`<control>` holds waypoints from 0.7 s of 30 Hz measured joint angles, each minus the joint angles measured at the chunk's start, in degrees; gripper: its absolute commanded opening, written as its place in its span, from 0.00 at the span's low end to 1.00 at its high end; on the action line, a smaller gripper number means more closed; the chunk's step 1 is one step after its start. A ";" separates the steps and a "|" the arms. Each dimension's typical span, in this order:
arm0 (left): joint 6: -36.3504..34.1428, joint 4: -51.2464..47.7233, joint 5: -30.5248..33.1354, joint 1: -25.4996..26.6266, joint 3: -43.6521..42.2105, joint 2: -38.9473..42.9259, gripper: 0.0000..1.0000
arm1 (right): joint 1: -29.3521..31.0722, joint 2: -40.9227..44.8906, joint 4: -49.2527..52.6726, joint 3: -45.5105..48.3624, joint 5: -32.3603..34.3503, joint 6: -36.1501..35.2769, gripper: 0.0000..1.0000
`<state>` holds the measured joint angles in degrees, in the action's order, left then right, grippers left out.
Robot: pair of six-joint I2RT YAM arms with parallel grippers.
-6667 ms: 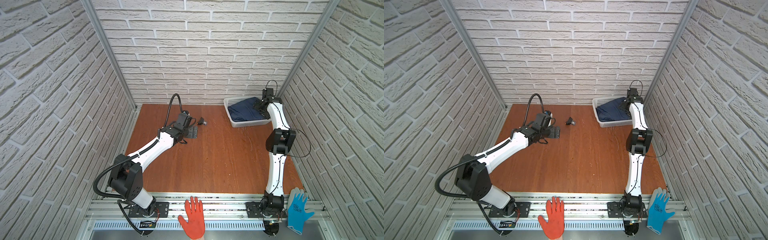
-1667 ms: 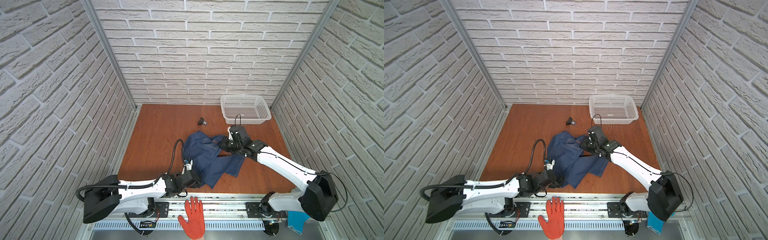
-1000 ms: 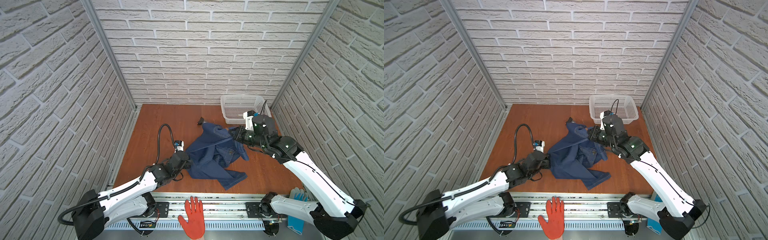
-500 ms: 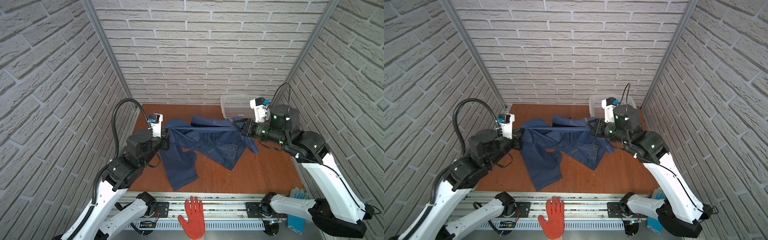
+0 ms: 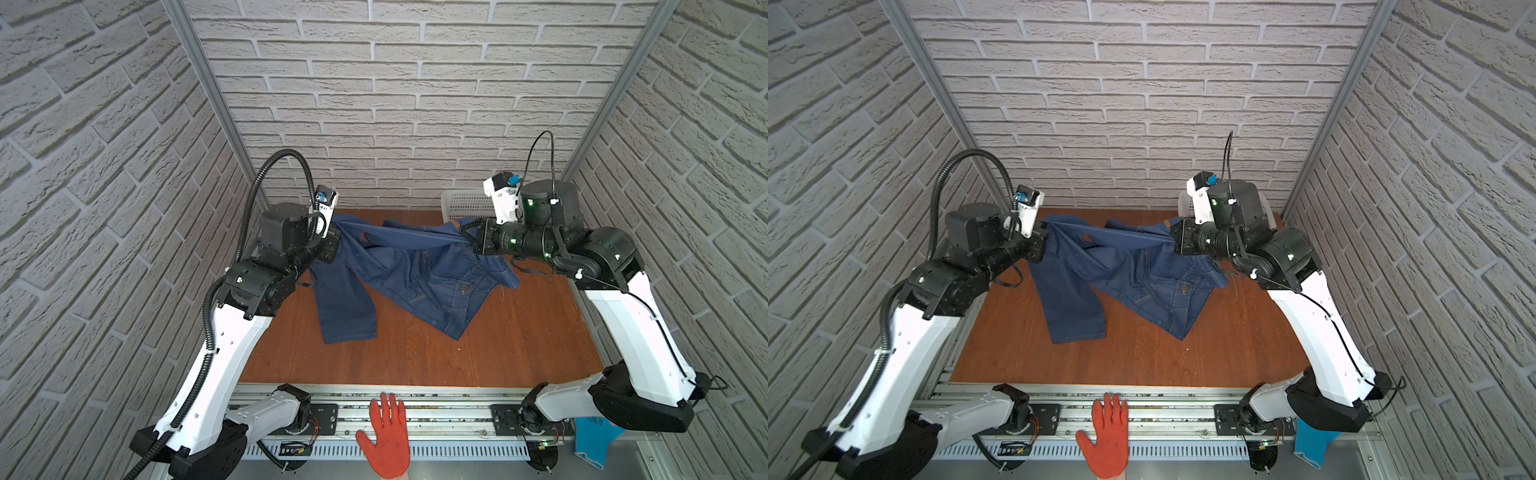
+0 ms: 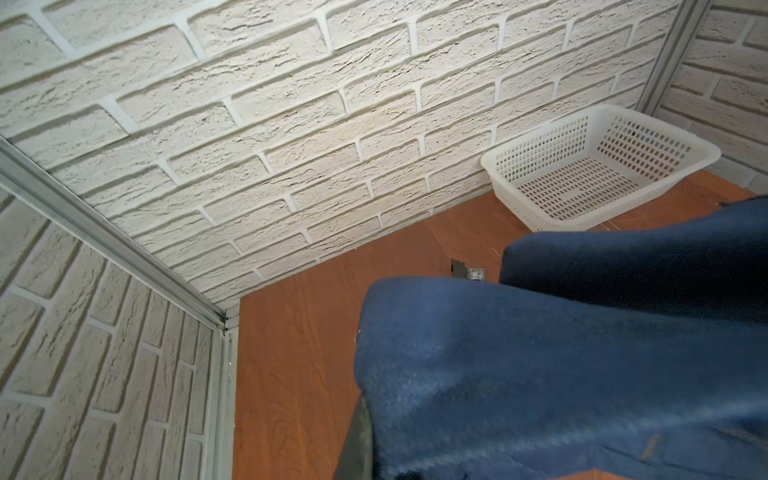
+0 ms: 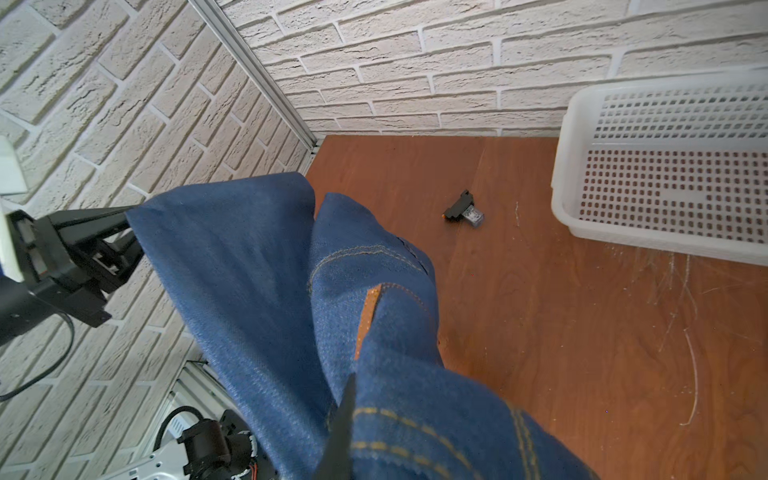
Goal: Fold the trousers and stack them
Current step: 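Lift the jeans with both grippers, stretching them between the grippers, then lower the stretched jeans flat onto the table, right gripper pulling the waistband nearer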
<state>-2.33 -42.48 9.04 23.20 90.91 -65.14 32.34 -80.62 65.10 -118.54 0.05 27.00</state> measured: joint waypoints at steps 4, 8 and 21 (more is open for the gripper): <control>-1.07 -0.48 -1.46 0.00 0.31 -0.68 0.00 | 0.00 0.26 0.55 1.07 1.75 -1.20 0.05; 0.98 0.00 -3.69 0.04 -8.24 2.97 0.00 | 0.00 2.75 -0.44 10.29 3.06 -1.75 0.06; 21.44 -1.79 -12.92 8.59 -41.03 19.17 0.00 | -2.56 5.99 -0.57 35.76 2.51 -0.90 0.13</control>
<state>19.11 -44.27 -3.88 31.79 49.89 -45.98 29.78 -74.63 64.53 -82.78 2.57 26.11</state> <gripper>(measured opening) 0.058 0.082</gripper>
